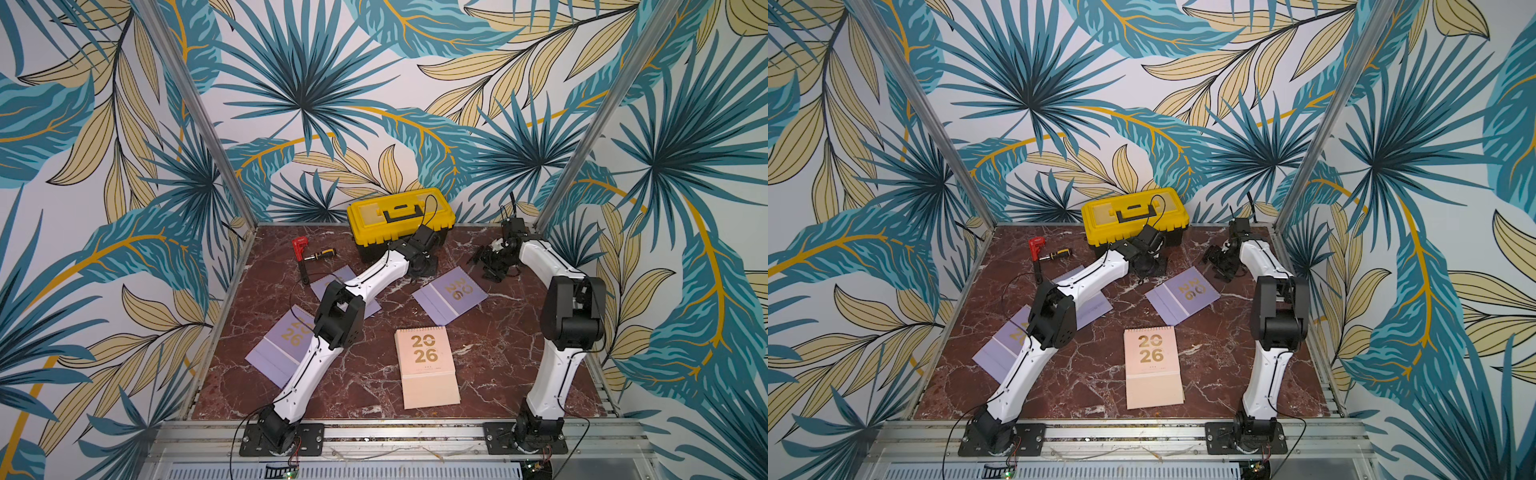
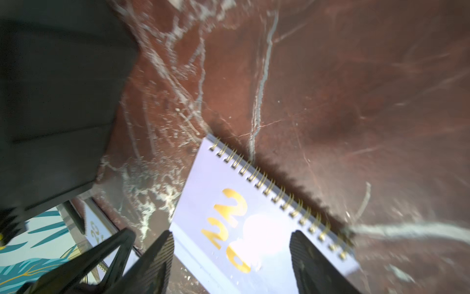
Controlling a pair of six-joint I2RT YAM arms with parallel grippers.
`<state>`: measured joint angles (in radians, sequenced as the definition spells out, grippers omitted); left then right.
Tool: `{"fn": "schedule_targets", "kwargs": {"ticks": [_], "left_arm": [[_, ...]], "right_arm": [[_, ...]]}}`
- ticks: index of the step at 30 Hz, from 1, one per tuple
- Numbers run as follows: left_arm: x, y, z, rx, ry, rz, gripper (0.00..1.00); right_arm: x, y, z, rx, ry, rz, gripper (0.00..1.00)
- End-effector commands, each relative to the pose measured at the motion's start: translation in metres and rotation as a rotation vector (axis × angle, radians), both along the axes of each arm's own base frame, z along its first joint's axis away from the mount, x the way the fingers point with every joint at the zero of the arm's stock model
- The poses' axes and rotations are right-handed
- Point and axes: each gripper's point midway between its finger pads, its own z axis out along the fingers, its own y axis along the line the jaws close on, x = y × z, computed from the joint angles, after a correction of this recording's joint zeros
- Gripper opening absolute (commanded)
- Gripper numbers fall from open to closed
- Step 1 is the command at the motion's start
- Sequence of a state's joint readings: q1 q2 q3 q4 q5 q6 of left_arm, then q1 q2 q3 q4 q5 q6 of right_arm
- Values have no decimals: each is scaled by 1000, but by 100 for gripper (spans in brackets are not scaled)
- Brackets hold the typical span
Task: Stack the calendars
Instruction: Move the calendar to the center of the board, then pick up the calendar at the center of the board.
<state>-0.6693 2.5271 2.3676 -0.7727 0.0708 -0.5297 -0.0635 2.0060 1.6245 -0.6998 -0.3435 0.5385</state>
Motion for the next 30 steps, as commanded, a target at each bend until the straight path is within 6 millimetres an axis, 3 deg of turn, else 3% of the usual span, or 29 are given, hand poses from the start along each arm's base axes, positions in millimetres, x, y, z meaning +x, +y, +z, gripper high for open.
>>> {"fn": "schedule_targets", "kwargs": {"ticks": [1,12,17,30], "left_arm": [[9,-1,-16,17,-7,-12,4],[14,-4,-37,5,20,-16,0],[12,-8,-48,-8,46,-23,0],[1,-13,-66,-38,120,-44,0]], "right_arm": [[-12,-8,8,-34,-9,-73,74],[-86,6,-11,71,13,-319,74],[-113,8,-37,102,60,-394,75],[-109,33,-91,302,82,-474,75]]}}
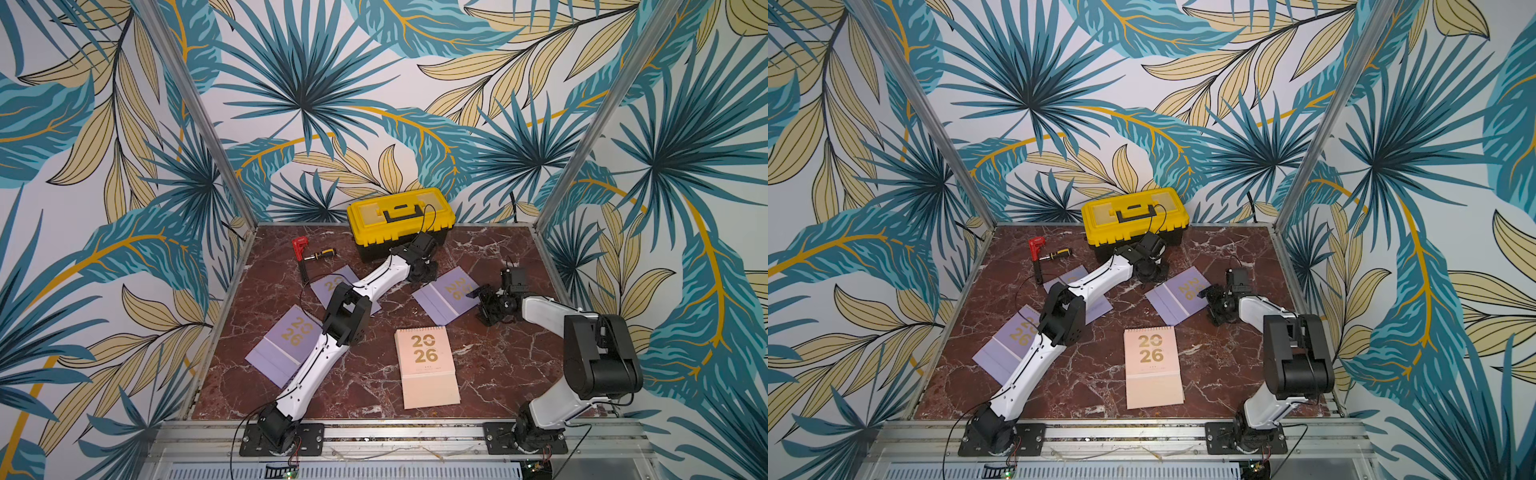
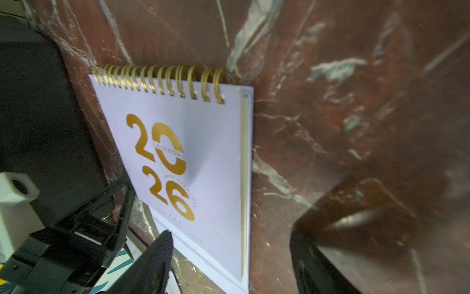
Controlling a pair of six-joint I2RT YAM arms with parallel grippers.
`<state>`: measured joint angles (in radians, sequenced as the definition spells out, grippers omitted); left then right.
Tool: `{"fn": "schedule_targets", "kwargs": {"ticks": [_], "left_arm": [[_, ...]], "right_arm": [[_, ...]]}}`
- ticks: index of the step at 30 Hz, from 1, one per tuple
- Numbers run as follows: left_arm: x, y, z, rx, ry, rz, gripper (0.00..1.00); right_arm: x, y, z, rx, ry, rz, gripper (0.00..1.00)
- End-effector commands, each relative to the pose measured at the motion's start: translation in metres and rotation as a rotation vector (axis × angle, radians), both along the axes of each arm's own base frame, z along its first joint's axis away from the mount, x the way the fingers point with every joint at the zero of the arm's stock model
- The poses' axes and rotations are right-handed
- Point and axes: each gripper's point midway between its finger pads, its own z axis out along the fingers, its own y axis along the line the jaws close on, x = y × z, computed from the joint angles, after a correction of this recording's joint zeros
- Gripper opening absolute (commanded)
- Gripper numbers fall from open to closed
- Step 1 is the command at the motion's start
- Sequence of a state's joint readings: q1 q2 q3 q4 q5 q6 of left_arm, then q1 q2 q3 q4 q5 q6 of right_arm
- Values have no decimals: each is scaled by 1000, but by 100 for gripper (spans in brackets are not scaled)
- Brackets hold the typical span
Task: Stack the calendars
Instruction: Pick up the calendar at the center of the board.
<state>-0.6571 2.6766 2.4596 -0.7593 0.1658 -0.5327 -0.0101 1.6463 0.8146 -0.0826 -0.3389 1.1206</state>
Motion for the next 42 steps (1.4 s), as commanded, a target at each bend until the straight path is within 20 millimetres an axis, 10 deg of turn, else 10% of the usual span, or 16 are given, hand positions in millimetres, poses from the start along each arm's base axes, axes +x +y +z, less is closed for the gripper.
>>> {"fn": "schedule_targets", "kwargs": {"ticks": [1,8,30,42], "left_arm": [[-4,-1,-14,-7,42,-8,0],[-9,-4,-24,-27,84,-17,0],[-15,-6,-26,-68,136,-20,0],[-17,-5,-11,-69,118,-22,0]], "right_arm": [[-10,10,-33,71,49,-44,75],[2,29,-52,218,-11,-54,75],[52,76,38,500,-527,105,68],[38,55,8,235,-395,97,53]]}}
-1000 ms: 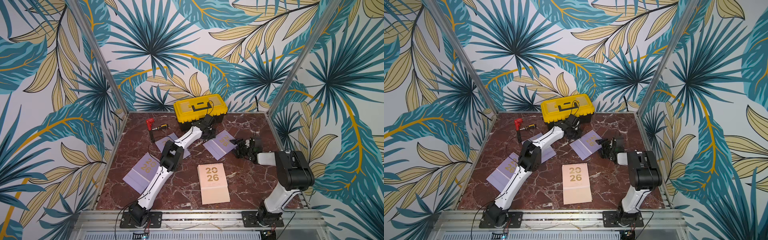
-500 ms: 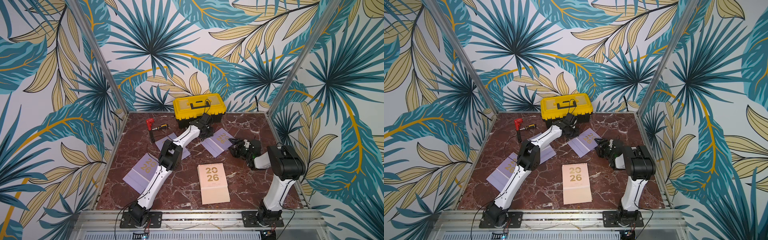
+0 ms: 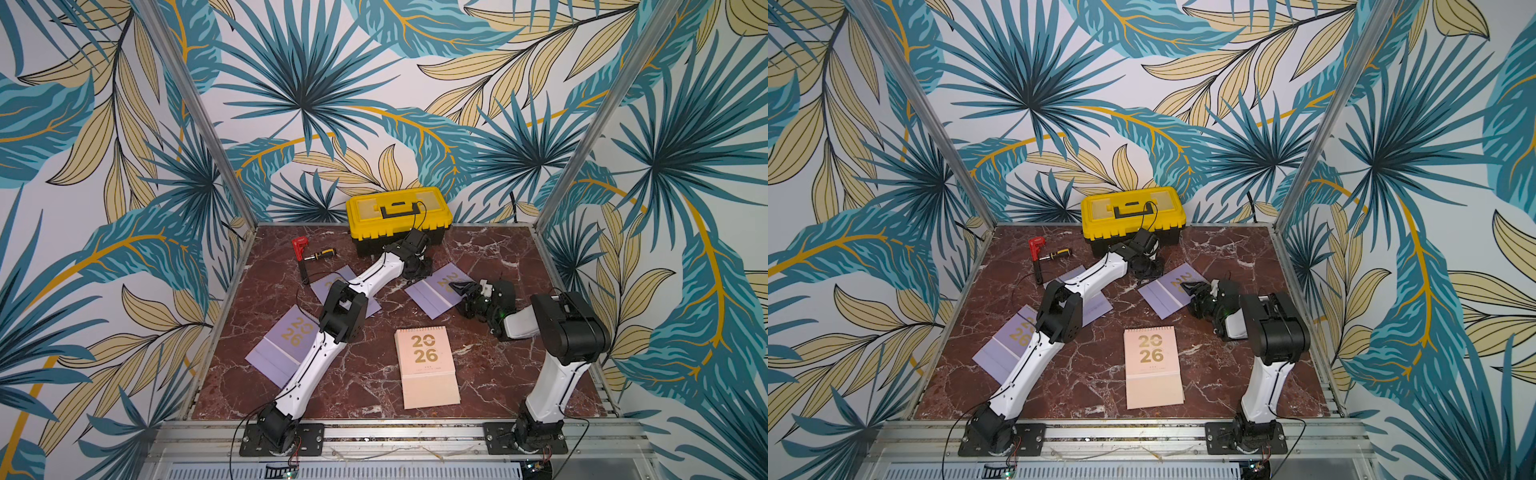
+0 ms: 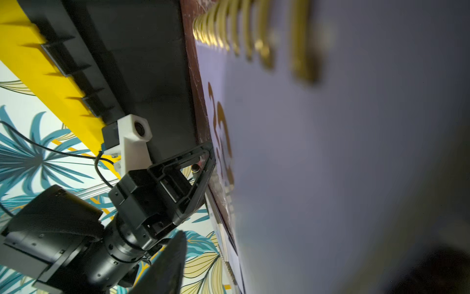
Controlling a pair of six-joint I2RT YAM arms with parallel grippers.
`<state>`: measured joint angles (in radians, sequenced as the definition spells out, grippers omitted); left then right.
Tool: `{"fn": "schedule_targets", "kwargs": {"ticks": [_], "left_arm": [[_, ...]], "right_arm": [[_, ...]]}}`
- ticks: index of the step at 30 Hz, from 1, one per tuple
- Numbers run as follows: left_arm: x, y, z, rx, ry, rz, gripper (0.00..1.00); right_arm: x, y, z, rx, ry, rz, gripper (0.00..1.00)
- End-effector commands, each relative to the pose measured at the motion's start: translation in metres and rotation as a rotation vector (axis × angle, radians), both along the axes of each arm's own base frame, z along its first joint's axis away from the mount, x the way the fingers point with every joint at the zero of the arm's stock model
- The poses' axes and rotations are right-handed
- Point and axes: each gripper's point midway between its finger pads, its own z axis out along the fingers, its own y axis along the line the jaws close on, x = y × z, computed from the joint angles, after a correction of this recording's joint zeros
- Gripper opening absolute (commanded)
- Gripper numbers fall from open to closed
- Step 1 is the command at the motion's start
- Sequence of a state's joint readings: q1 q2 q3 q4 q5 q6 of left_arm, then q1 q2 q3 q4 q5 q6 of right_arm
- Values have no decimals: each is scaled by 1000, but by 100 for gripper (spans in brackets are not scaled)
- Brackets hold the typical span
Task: Stack the calendars
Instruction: Pick up the calendar at the center of the board.
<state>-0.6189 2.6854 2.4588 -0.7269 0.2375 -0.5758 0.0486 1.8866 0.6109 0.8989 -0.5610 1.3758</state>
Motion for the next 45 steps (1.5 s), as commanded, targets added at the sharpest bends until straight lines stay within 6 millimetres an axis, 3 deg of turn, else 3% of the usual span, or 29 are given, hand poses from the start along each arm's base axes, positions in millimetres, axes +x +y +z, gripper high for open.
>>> {"fn": "schedule_targets", "kwargs": {"ticks": [1,9,12,22,23,24,31,45], "left_arm": [[-28,-13,-7,0,71,-59,0],[-24,-15,44,-34,-11,-63,8],[-23,-13,66,-44,-44,-61,13],[-32,-5,127,-66,-128,-54,29],[-34,-4,124,-59,-119,-52,30],[-37,-1,143,-75,-142,-50,31],[-57,14,168,-83,-142,-44,32],[-105,47,191,-86,-144,-20,35]], "right_arm": [[-4,-5,-3,-110,15,6,49],[8,-3,7,-130,-8,25,10],[7,-4,19,-174,-22,49,5],[-7,-15,79,-469,-28,196,0],[-11,-17,85,-505,-18,221,0],[-14,-17,90,-536,-15,246,0],[-45,-25,117,-702,14,434,0],[-103,13,148,-561,-144,700,0]]}}
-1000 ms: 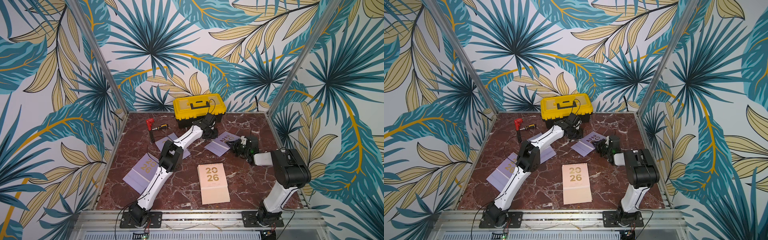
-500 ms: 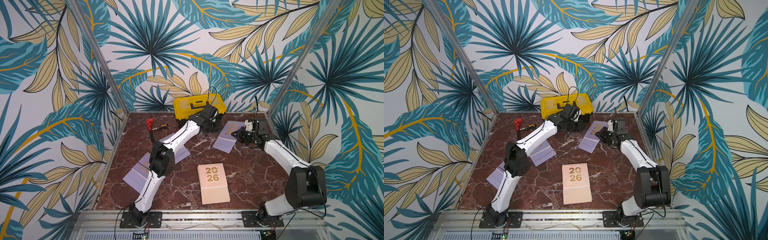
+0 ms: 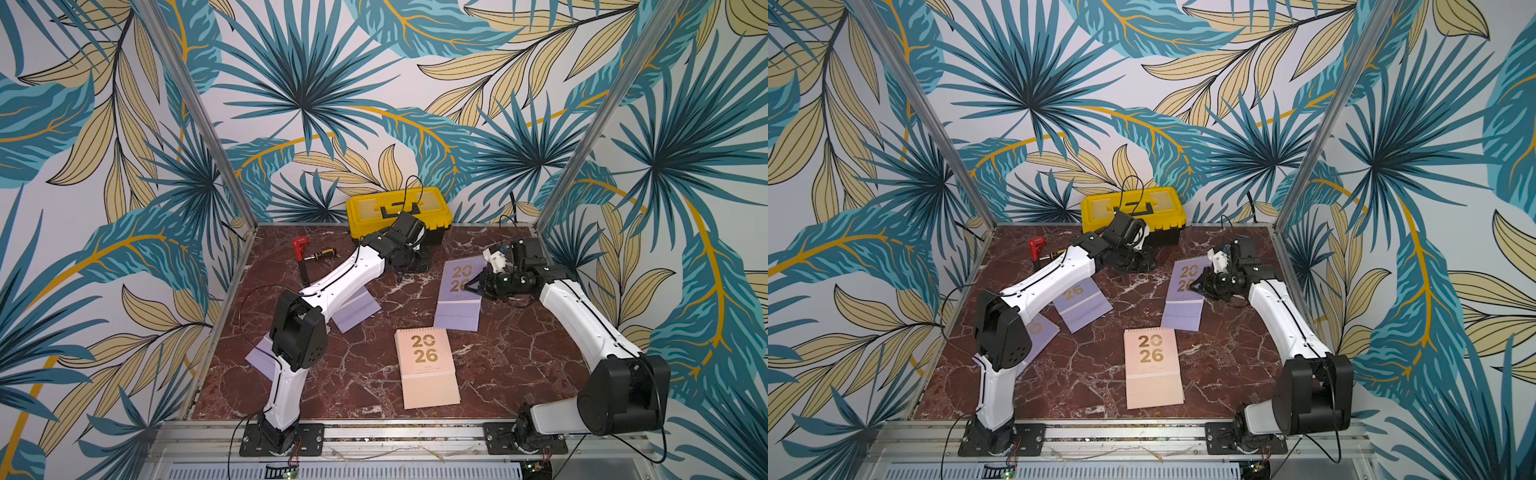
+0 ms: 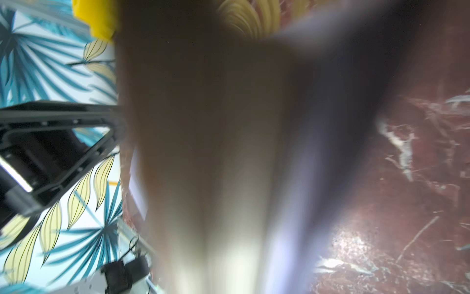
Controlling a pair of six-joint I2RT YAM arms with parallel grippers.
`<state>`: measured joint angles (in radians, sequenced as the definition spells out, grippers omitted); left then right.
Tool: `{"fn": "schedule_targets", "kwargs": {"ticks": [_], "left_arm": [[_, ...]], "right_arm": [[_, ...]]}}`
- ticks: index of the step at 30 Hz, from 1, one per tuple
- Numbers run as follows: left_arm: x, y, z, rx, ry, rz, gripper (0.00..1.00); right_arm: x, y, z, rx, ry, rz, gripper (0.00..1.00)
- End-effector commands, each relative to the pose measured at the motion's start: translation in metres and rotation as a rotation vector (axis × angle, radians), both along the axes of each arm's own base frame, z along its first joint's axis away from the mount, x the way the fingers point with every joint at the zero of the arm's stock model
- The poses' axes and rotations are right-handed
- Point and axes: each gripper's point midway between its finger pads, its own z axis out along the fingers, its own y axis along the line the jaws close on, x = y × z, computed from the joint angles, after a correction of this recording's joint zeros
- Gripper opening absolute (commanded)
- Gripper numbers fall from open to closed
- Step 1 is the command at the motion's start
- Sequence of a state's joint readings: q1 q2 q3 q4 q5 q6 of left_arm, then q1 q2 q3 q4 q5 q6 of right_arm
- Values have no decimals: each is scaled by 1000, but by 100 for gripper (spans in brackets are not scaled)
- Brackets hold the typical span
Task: Stack the calendars
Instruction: Pick up the calendar at the center of the board, then place the calendar at the calendar.
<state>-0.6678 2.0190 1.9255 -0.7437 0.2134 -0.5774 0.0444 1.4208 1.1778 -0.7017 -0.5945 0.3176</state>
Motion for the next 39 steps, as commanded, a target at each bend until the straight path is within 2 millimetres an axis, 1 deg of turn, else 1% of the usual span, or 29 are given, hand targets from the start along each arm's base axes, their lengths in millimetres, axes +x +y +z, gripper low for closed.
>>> {"fn": "schedule_targets", "kwargs": {"ticks": [1,6,10,16,18,20,24,27,29,32,39], "left_arm": [[-10,7,19,-35,-35,14,35],[-30,19,18,-60,-25,28,35],[-47,30,16,-86,-8,39,36],[-67,41,12,-113,14,45,36],[-73,45,8,-110,22,42,36],[-79,50,3,-102,31,45,36],[-90,60,-7,-102,53,60,36],[-98,66,-13,-99,66,71,36],[-101,69,-17,-100,74,78,36],[-107,71,-25,-95,91,80,36],[-119,74,-40,-79,118,87,36]], "right_arm": [[-26,16,11,81,-11,128,0],[-49,26,6,150,14,178,0],[-71,42,2,251,35,234,0],[-101,63,-7,338,30,294,0],[-107,67,-12,347,37,293,0],[-111,70,-21,353,53,291,0],[-126,80,-39,357,97,323,0],[-133,83,-48,340,126,337,0],[-135,83,-49,334,130,343,0],[-135,86,-48,345,133,352,0],[-135,97,-60,358,153,378,0]]}}
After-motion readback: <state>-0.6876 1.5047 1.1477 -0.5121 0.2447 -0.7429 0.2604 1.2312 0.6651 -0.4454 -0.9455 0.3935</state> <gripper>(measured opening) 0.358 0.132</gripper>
